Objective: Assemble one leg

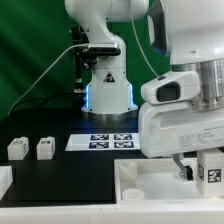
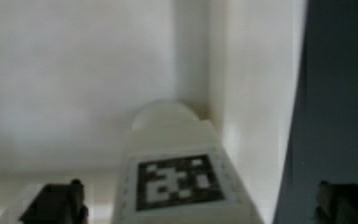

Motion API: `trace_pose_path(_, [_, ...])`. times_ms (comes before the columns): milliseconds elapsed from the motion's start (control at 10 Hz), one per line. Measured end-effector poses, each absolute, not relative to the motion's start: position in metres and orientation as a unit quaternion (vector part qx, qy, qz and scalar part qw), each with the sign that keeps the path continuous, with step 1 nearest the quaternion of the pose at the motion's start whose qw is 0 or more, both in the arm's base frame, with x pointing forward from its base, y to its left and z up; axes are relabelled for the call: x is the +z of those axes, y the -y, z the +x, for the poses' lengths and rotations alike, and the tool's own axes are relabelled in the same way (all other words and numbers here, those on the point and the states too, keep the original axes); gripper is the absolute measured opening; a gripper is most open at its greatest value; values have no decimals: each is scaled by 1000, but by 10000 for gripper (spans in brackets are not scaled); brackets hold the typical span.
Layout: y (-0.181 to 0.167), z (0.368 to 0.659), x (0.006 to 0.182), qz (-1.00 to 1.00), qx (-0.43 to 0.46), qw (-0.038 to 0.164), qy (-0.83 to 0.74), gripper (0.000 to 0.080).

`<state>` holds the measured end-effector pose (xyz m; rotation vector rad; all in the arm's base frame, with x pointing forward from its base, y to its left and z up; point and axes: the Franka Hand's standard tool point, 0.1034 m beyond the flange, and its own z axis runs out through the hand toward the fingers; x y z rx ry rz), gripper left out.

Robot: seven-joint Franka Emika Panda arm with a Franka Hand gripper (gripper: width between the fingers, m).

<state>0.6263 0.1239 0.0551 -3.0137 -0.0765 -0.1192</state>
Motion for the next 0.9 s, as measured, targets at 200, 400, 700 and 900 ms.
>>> trace_pose_path(200, [-123,626,55,-997,-37,64,1,514])
trace_pose_path(400, [-124,626,54,-994,-31,71,-79,378])
trace_pose_path(700, [-118,626,53,-978,-23,70,-197,278])
trace_pose_path(900, [-119,629,52,-937,-5,73,-342,278])
